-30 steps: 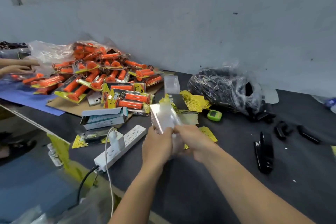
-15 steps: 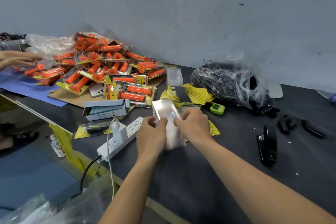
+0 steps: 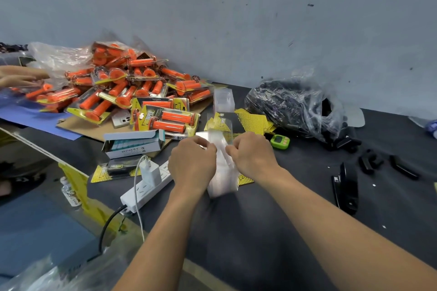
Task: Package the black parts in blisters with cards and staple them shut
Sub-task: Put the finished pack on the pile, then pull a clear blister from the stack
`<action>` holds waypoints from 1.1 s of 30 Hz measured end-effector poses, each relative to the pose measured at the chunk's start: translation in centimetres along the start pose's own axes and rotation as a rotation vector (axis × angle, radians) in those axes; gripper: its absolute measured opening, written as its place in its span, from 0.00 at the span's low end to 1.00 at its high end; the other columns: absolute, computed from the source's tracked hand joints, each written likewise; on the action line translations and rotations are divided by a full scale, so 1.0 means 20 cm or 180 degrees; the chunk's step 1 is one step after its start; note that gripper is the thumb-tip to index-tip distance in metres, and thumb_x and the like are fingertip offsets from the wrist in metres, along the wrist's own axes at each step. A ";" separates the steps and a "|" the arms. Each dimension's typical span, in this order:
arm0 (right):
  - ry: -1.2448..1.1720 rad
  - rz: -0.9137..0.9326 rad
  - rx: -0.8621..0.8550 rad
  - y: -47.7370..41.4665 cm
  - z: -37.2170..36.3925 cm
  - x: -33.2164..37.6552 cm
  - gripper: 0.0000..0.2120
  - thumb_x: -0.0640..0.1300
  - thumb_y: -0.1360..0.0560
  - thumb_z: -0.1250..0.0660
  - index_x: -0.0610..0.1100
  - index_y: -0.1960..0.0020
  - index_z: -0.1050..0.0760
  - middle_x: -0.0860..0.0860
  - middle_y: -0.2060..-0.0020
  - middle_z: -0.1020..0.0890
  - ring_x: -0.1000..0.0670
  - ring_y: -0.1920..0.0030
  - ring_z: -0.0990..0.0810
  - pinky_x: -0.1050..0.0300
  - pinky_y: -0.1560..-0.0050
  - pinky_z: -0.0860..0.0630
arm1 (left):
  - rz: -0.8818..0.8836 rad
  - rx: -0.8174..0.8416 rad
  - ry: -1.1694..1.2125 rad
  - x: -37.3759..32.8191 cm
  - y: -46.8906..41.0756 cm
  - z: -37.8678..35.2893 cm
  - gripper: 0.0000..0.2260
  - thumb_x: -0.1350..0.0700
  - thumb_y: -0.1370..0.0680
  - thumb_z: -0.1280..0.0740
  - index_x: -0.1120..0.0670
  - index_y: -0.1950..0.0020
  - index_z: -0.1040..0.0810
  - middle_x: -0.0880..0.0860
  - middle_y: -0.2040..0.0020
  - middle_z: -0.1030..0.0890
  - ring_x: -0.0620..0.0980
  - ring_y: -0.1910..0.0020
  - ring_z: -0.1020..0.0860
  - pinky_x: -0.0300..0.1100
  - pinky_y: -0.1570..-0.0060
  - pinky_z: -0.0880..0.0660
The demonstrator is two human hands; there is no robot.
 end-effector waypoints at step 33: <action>0.0799 -0.1544 -0.0845 0.04 0.57 -1.45 0.10 0.42 0.25 0.34 0.52 0.49 0.17 0.47 0.50 0.15 0.42 0.43 0.23 0.49 0.42 0.28 | -0.1207 0.1535 -0.0522 -0.53 0.43 -1.23 0.10 0.46 0.20 0.36 0.39 0.45 0.15 0.43 0.54 0.14 0.48 0.52 0.18 0.44 0.58 0.23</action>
Point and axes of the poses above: each hand's wrist, its own y-axis away from the middle knuckle, its own z-axis out of the back of the hand, x = y × z, the point moved 9 cm from there along -y, towards the middle knuckle
